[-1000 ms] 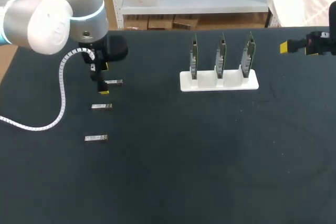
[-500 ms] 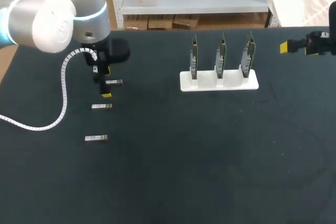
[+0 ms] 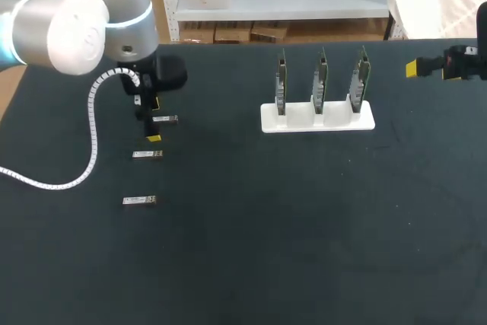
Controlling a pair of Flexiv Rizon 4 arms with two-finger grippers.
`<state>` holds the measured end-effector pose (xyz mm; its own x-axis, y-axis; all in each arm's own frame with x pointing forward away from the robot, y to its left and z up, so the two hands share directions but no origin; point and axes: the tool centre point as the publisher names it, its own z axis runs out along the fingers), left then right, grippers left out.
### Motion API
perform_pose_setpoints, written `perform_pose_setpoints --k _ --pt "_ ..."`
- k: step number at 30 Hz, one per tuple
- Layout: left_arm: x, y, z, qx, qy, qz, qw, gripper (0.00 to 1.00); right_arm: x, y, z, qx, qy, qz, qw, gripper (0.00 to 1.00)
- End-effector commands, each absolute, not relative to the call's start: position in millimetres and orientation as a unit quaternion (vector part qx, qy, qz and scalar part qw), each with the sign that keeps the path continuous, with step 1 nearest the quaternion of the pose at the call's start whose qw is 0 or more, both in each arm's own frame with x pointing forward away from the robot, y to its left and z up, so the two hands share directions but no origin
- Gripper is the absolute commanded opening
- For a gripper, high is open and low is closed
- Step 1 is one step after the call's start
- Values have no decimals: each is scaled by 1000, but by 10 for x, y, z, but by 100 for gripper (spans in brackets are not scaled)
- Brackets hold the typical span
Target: Pick up the optical module with the left hand, and insert it into the network port with the right hand.
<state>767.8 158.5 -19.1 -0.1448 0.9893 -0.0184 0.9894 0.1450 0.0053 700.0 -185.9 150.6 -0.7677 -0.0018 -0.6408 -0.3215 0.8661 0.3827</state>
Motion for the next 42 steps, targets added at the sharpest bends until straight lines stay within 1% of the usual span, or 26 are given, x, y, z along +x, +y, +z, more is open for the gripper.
perform_pose_setpoints --k 1,8,9,10,11,12,33,37,42 --pt "7697 1586 -198 654 756 -4 4 100 6994 -1851 1511 -88 909 241 329 100" --pt "7696 1600 -213 654 756 -6 3 100 6994 -1851 1511 -88 909 241 329 100" --pt "7695 1602 -216 656 755 -4 3 83 6994 -1851 1511 -88 909 241 329 100" --pt "7695 1602 -217 657 754 -2 3 46 6994 -1851 1511 -88 909 241 329 100" --pt "7694 1603 -218 657 753 -2 3 29 6994 -1851 1511 -88 909 241 329 100" --pt "7694 1603 -218 659 752 0 5 0 6994 -1851 1511 -88 909 241 329 100" --pt "7696 1638 -198 661 750 20 9 0 6994 -1851 1511 -88 909 241 329 100" --pt "7753 1634 -49 639 768 1 41 0 6994 -1851 1511 -88 909 241 329 100" --pt "7906 1502 356 607 783 -62 121 0 6994 -1851 1511 -88 909 241 329 100"
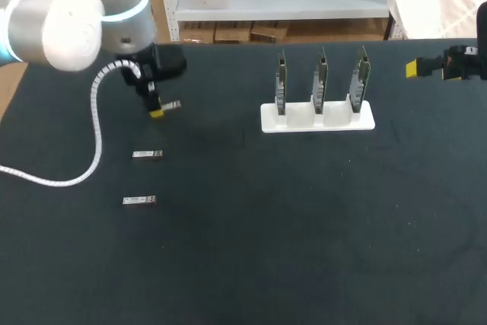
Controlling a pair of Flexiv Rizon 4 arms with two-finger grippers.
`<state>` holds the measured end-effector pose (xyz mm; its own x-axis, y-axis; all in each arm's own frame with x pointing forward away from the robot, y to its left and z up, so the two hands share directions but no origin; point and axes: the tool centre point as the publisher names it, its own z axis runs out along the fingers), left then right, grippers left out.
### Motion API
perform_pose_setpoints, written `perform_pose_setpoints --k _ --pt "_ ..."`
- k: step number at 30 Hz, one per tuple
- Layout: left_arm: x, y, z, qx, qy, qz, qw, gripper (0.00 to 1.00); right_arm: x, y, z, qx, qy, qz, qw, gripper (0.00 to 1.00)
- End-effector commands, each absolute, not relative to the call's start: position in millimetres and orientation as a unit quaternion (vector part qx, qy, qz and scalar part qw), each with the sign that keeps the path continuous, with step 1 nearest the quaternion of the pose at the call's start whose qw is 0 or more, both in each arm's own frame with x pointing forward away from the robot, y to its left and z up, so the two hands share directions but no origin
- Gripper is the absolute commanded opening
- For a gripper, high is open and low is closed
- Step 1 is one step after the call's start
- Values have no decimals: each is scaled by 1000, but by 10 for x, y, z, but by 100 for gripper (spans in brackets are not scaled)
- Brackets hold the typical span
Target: Pick up the optical module with the left hand, and insert it into the network port with the right hand.
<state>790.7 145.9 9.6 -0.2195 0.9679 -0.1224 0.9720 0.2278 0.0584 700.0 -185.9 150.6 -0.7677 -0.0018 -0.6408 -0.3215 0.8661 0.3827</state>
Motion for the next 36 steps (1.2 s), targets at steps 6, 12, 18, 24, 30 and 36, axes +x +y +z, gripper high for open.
perform_pose_setpoints --k 6,12,18,24,30,36 --pt "8075 1238 979 577 767 -162 230 0 6994 -1851 1511 -88 909 241 329 100" --pt "8066 963 1564 552 706 -290 335 0 6994 -1851 1511 -88 909 241 329 100" --pt "8023 893 1805 528 677 -342 382 0 6994 -1851 1511 -88 909 241 329 100" --pt "8023 893 1805 528 677 -342 382 0 6994 -1851 1511 -88 909 241 329 100" --pt "8023 893 1805 528 677 -342 382 0 6994 -1851 1511 -88 909 241 329 100" --pt "7845 556 1909 503 625 -397 446 0 6994 -1851 1511 -88 909 241 329 100"
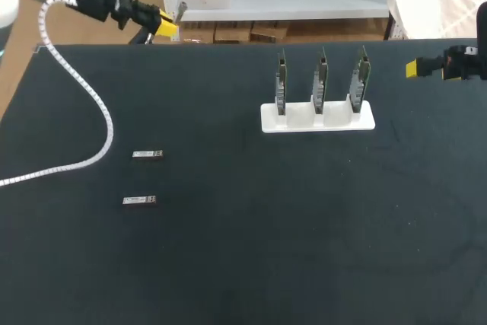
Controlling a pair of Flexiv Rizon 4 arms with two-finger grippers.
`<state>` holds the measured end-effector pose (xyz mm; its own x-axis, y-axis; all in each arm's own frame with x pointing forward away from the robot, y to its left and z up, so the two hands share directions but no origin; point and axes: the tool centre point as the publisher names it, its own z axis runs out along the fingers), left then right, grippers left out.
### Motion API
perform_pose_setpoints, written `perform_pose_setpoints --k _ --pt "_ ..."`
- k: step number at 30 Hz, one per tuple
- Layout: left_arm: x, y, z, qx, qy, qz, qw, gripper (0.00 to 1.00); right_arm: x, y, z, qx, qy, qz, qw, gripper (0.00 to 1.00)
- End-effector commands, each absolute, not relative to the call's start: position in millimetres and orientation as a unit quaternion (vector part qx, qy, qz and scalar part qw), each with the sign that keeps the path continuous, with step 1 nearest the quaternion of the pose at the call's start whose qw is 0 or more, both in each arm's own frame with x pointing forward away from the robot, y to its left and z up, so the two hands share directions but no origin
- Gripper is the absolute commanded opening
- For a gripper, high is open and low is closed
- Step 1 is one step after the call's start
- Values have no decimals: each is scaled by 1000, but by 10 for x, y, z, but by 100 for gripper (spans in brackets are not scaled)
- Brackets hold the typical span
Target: Pick up the optical module with the left hand, and insert it into the network port with the right hand.
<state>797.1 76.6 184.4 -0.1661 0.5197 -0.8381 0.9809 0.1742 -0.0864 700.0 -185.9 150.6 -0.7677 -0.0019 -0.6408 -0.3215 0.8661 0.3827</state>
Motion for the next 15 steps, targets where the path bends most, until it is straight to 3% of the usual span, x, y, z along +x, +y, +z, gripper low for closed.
perform_pose_setpoints --k 1,15 --pt "7848 482 1945 498 616 -408 454 0 6994 -1851 1511 -88 909 241 329 100" --pt "7779 -207 2202 523 535 -447 491 0 6994 -1851 1511 -88 909 241 329 100"
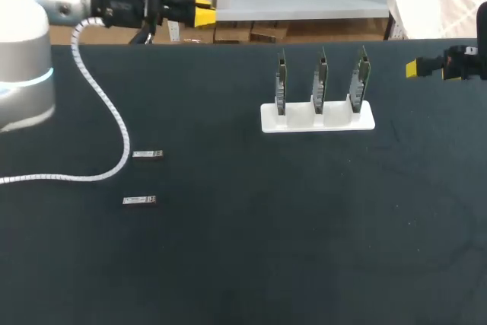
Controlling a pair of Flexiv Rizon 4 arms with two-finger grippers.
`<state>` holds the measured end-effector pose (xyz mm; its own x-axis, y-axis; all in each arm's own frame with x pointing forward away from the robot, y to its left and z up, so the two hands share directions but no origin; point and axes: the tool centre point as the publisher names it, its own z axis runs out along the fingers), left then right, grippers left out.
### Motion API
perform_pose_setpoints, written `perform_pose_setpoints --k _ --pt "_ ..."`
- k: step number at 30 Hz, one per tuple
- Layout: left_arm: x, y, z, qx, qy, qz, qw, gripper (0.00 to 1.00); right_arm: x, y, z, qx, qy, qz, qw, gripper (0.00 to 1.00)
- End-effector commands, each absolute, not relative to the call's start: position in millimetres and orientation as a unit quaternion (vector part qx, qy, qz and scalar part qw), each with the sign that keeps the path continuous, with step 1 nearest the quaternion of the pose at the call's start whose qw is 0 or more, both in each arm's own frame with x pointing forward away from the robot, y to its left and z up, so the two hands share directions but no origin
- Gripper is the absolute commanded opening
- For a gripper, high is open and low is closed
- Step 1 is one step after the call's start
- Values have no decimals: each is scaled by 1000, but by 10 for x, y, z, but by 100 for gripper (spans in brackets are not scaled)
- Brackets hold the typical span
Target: Pick up the optical module with the left hand, and insert it into the network port with the right hand.
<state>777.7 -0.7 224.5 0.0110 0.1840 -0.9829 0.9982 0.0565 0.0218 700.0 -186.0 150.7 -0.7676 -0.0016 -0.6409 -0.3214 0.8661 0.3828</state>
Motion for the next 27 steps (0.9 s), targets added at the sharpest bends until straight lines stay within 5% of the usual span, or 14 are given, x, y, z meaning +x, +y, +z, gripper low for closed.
perform_pose_setpoints --k 1,27 --pt "7775 -254 2203 523 529 -453 492 0 6994 -1851 1511 -88 909 241 329 100" --pt "7740 -930 1953 525 526 -462 484 0 6994 -1851 1511 -88 909 241 329 100"
